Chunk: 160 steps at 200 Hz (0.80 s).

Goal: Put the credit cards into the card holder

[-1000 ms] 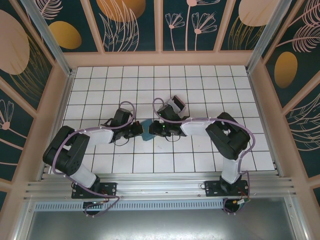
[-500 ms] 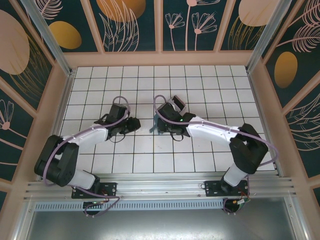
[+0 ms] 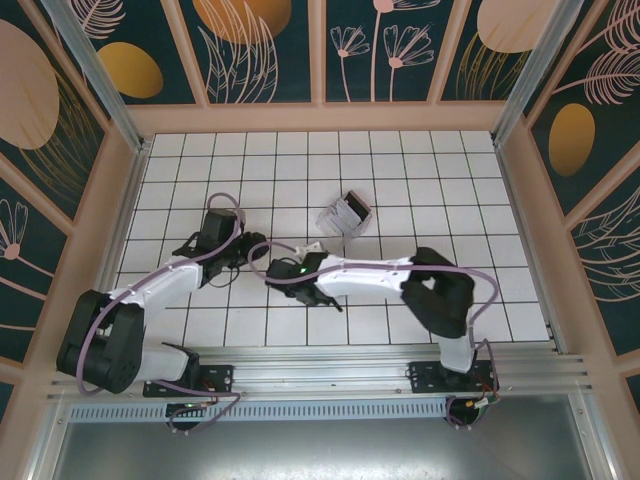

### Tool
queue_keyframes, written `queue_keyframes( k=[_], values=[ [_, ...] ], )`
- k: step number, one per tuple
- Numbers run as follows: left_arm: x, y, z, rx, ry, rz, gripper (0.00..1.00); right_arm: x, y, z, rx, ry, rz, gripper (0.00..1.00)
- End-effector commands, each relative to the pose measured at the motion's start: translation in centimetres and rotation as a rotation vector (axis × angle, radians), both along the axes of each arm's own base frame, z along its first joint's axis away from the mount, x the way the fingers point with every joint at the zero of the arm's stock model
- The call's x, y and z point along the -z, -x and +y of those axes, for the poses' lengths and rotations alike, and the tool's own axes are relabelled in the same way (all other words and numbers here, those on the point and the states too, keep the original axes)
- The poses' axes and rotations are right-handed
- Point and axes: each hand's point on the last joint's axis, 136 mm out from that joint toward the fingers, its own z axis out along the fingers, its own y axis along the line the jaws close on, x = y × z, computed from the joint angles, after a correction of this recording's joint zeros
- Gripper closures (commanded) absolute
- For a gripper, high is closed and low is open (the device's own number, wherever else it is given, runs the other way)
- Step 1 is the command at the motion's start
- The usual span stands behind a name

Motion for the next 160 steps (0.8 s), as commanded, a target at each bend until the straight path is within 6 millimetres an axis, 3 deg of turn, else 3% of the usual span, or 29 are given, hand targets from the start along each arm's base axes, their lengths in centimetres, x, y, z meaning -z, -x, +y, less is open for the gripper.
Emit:
queue_keyframes(
  k=[1,26,43,62,91,131,160],
  values=[
    [0.7,0.4,0.2,-0.005,0.015,0.014,0.67,0.9,-0.2,4.2,-0.028,-0.072,0.011,0.81],
    [1.0,0.8,0.6,-0.002,0.000,0.022,0.67,0.5,-0.2,6.8,-0.041,-0.161,0.016,0.51],
    [1.3,1.1,0.5,0.017,0.002,0.028,0.67,-1.4,0.0,8.0,-0.055,-0.289,0.022,0.48],
    [1.3,1.5,-0.5,0.070,0.040,0.032,0.66,-3.8,-0.4,7.5,-0.042,-0.413,0.022,0.47],
    [1.3,2.3,-2.0,0.157,0.102,0.047,0.66,-5.4,-1.6,3.8,0.042,-0.614,0.044,0.49],
    [-0.9,3.3,-4.3,0.302,0.140,-0.011,0.68,-3.1,-2.4,-2.3,0.192,-0.795,0.113,0.57],
    [0.0,3.6,-6.3,0.354,0.089,0.012,0.68,-1.5,-3.0,-4.2,0.243,-0.899,0.168,0.65]
  ],
)
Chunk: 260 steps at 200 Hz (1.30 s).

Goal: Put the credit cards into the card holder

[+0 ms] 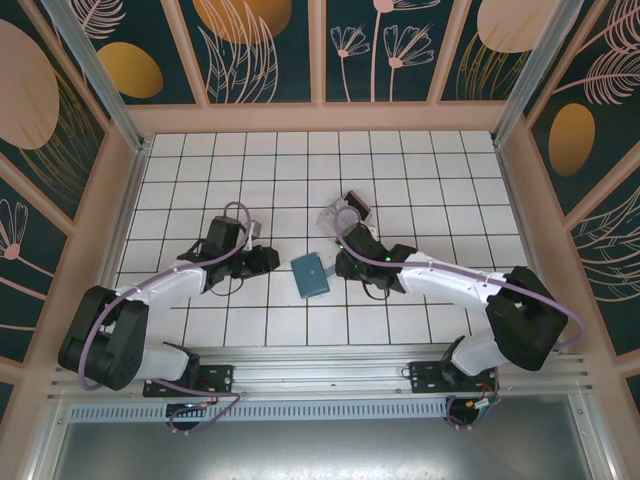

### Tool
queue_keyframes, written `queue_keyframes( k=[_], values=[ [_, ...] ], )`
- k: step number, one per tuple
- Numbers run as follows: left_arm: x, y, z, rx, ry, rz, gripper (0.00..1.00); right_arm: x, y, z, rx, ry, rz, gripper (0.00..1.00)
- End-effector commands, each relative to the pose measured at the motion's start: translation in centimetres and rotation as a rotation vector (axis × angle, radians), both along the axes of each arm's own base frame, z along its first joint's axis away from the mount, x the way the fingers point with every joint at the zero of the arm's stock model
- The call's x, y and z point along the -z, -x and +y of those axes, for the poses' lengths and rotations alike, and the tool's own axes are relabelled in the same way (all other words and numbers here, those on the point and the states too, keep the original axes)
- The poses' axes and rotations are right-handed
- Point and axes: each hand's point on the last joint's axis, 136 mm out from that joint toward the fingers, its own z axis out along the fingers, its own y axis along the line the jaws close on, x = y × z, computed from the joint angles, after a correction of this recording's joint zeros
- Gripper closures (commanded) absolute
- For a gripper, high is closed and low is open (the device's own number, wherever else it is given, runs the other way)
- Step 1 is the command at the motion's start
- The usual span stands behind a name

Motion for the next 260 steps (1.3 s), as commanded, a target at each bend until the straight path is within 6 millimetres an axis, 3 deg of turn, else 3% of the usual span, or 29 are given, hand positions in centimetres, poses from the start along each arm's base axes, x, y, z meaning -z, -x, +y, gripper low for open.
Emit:
queue_keyframes(
  k=[1,46,96,192,231,260],
  values=[
    [-0.5,0.0,-2.2,0.090,-0.006,-0.027,0.69,0.0,-0.1,1.0,-0.015,-0.179,0.041,0.65],
    [1.6,-0.1,-4.9,0.150,-0.051,0.017,0.70,0.2,-1.1,1.9,-0.045,-0.237,0.043,0.70],
    [3.3,-0.5,-5.6,0.156,-0.081,0.046,0.70,1.0,-2.0,2.5,-0.056,-0.252,0.066,0.74],
    [4.3,-0.3,-5.4,0.152,-0.111,0.062,0.71,1.3,-2.2,3.1,-0.081,-0.253,0.086,0.88],
    [4.1,-0.5,-5.6,0.151,-0.103,0.058,0.71,0.1,-1.8,4.1,-0.109,-0.313,0.087,0.94],
    [4.0,-0.5,-5.7,0.149,-0.093,0.056,0.71,-1.3,-1.7,6.2,-0.146,-0.393,0.083,0.95]
  ],
)
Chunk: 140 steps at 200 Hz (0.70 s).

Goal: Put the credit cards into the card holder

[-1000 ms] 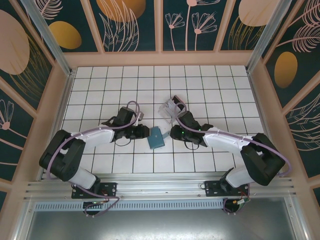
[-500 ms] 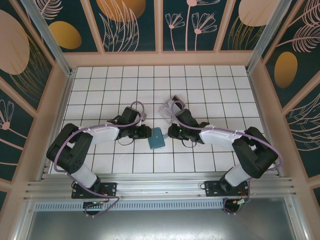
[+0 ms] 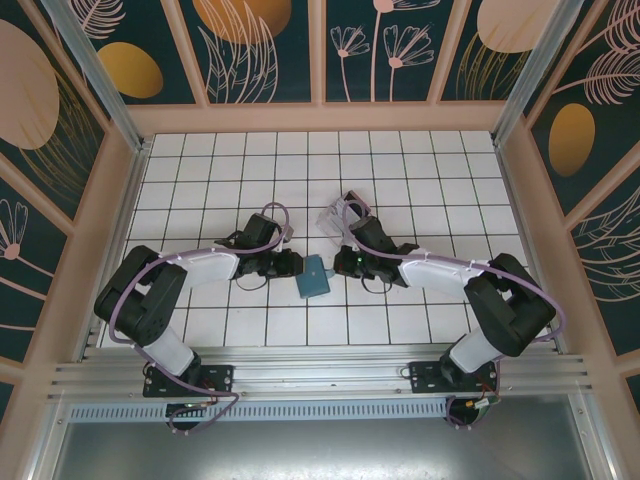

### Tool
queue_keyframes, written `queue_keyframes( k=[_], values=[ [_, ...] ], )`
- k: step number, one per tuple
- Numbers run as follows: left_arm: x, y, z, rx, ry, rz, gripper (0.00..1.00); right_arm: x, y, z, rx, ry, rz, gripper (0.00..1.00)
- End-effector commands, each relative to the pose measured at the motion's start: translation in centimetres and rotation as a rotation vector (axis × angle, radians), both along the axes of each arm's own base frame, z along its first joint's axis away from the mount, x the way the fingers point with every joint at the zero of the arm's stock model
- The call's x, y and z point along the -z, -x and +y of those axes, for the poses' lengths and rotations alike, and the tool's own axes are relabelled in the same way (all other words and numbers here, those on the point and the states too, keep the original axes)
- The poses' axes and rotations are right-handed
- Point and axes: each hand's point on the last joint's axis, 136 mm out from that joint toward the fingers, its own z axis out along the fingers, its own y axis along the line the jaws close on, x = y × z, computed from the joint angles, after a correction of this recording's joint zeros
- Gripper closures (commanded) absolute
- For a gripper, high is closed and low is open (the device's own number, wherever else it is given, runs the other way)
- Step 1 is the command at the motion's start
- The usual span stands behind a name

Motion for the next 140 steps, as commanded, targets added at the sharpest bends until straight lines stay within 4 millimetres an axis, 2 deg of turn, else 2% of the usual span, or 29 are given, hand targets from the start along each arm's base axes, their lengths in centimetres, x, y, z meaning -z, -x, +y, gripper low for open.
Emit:
queue_keyframes(
  k=[1,23,58,89,140],
  values=[
    [0.0,-0.4,-0.5,0.008,-0.004,-0.017,0.71,-2.7,-0.4,2.8,-0.043,-0.112,-0.029,0.95],
    [0.0,-0.4,-0.4,0.004,-0.003,-0.015,0.71,-2.7,-0.5,4.5,-0.075,-0.095,-0.035,0.95],
    [0.1,-0.1,-0.3,0.000,-0.003,-0.014,0.71,-1.2,0.2,6.7,-0.128,-0.058,-0.015,0.95],
    [0.1,-0.1,-0.1,-0.007,-0.007,-0.018,0.71,0.2,0.4,6.7,-0.143,0.022,-0.006,0.95],
    [0.3,-0.2,-0.2,-0.009,-0.006,-0.014,0.71,0.6,0.6,6.5,-0.151,0.039,0.005,0.95]
  ],
)
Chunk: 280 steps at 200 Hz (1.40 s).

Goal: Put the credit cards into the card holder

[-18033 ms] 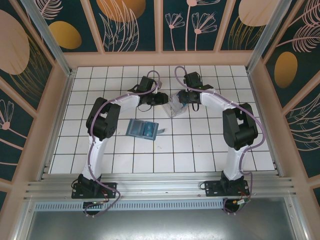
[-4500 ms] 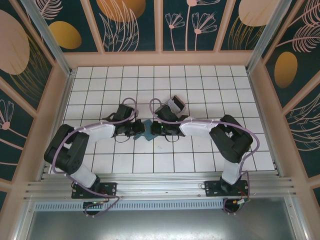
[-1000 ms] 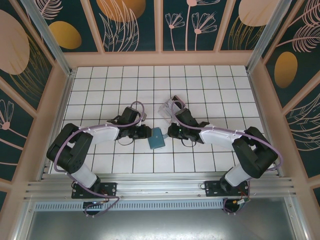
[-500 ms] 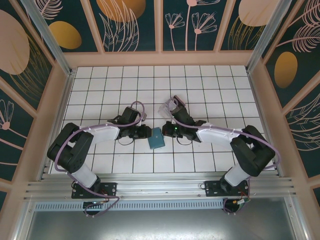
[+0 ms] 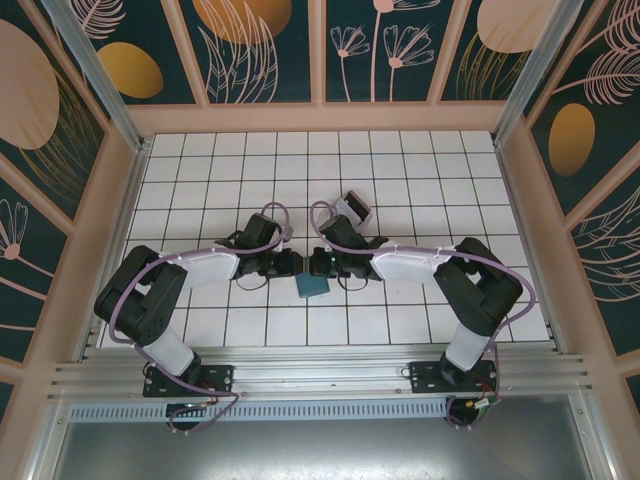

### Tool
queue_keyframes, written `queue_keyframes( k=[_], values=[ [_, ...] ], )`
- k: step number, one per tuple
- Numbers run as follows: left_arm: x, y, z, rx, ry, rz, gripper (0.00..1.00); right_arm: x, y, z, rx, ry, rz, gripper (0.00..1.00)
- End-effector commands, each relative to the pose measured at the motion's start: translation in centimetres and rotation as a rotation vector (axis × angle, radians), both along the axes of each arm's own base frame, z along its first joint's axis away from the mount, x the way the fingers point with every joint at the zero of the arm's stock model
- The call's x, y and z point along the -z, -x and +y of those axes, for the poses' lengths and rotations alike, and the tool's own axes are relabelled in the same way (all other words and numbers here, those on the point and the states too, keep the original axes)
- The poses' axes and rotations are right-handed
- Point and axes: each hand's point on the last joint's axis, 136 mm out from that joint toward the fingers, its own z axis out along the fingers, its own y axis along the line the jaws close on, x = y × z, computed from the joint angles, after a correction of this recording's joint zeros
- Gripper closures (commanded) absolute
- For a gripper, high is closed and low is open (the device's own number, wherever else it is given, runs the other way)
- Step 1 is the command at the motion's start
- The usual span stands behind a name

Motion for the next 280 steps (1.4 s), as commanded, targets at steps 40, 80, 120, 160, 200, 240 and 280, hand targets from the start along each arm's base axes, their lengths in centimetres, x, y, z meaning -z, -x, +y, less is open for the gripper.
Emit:
queue_keyframes(
  k=[40,80,120,160,200,240,280],
  values=[
    [0.1,0.1,-0.1,-0.002,-0.003,-0.010,0.71,-0.7,0.2,0.1,-0.031,0.034,-0.011,0.95],
    [0.3,0.1,-0.1,-0.005,-0.003,-0.007,0.71,-0.9,0.3,-0.6,-0.032,0.057,-0.012,0.95],
    [0.1,0.0,-0.2,-0.006,0.004,-0.009,0.71,-0.2,0.3,0.0,-0.043,0.053,0.000,0.95],
    [0.2,0.1,-0.1,-0.007,0.000,-0.007,0.71,-0.4,0.0,0.7,-0.052,0.042,-0.005,0.94],
    [0.2,0.1,-0.1,-0.008,0.000,-0.006,0.71,0.2,0.6,0.9,-0.075,0.066,0.012,0.94],
    [0.3,0.0,-0.2,-0.005,0.002,-0.004,0.71,0.2,0.6,-0.3,-0.051,0.099,0.000,0.95],
    [0.2,-0.1,-0.3,-0.003,0.000,-0.004,0.71,-0.6,0.3,-0.4,-0.042,0.095,-0.010,0.94]
  ],
)
